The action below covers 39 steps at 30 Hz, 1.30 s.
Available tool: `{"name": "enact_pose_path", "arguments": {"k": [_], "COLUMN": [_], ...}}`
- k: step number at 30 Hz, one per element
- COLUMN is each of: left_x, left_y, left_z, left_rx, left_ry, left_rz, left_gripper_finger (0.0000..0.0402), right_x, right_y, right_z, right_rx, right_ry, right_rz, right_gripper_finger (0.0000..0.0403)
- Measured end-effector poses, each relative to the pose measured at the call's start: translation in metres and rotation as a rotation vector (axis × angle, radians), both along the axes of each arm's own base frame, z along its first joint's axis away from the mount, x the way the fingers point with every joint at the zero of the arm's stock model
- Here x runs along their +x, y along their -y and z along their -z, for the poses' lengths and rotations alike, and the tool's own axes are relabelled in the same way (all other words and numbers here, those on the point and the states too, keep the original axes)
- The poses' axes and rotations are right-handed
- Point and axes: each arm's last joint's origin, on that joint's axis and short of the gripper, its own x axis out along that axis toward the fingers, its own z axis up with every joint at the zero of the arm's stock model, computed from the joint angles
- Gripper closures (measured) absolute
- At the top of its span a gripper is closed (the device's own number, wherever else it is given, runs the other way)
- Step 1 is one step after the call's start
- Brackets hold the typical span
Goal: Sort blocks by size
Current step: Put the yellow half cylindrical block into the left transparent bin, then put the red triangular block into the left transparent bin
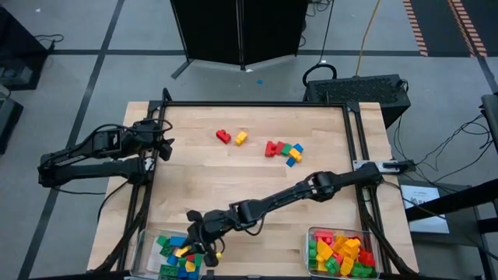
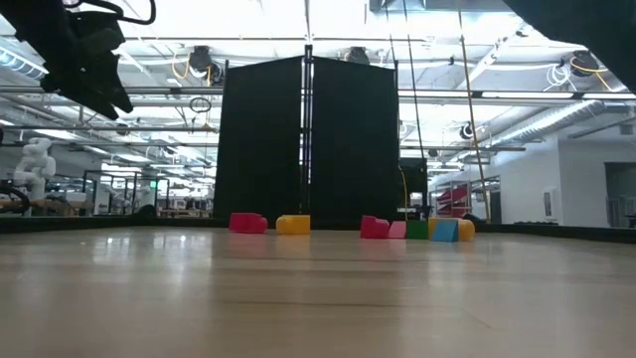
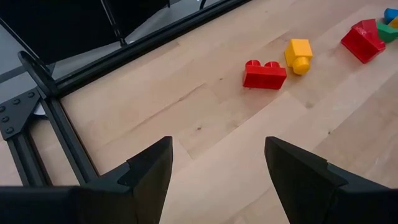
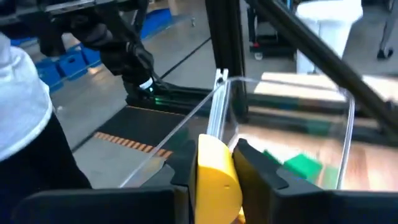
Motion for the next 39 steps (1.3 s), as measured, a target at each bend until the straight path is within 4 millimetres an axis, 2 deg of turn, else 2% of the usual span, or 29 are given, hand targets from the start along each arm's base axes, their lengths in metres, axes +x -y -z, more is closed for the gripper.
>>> {"name": "enact_pose_path", "arguments": {"k": [3,8,11,14,17,19,23,24,26,30,33,34,36,39], "left_x": [0.0,0.0,0.0,0.0,0.0,0.0,0.0,0.0,0.0,0.0,0.0,0.0,0.0,0.0], "left_y": [0.0,0.0,0.0,0.0,0.0,0.0,0.0,0.0,0.0,0.0,0.0,0.0,0.0,0.0], "left_z": [0.0,0.0,0.0,0.0,0.0,0.0,0.0,0.0,0.0,0.0,0.0,0.0,0.0,0.0], "left_rx": [-0.003,-0.005,-0.005,-0.005,-0.008,-0.008,-0.008,-0.009,-0.008,-0.009,-0.009,-0.009,-0.009,-0.009], "left_ry": [0.0,0.001,0.0,-0.001,-0.003,-0.003,-0.002,-0.003,-0.002,-0.002,-0.002,-0.002,-0.002,-0.001], "left_rz": [0.002,0.005,0.006,0.006,0.015,0.015,0.014,0.015,0.014,0.014,0.014,0.014,0.014,0.014], "left_gripper_finger": [0.0146,0.0146,0.0146,0.0146,0.0146,0.0146,0.0146,0.0146,0.0146,0.0146,0.0146,0.0146,0.0146,0.0146], "right_x": [0.002,0.002,0.002,0.001,-0.006,-0.019,-0.076,-0.092,-0.122,-0.159,-0.168,-0.17,-0.171,-0.179], "right_y": [0.001,0.002,0.005,0.01,0.03,0.052,0.105,0.118,0.143,0.18,0.202,0.208,0.223,0.246], "right_z": [0.009,0.016,0.012,0.0,-0.03,-0.063,-0.139,-0.149,-0.156,-0.149,-0.154,-0.15,-0.129,-0.083], "right_rx": [0.059,0.063,0.061,0.054,-0.007,-0.085,-0.255,-0.299,-0.405,-0.556,-0.528,-0.538,-0.563,-0.566], "right_ry": [-0.061,-0.119,-0.114,-0.098,-0.127,-0.183,-0.345,-0.409,-0.581,-0.889,-0.906,-0.931,-1.021,-1.226], "right_rz": [0.022,0.045,0.07,0.081,0.191,0.313,0.643,0.732,0.893,1.076,1.076,1.074,1.111,1.174], "right_gripper_finger": [0.0329,0.023,0.0182,0.0157,0.0154,0.0157,0.0169,0.0172,0.0177,0.0183,0.0182,0.0181,0.018,0.018]}}
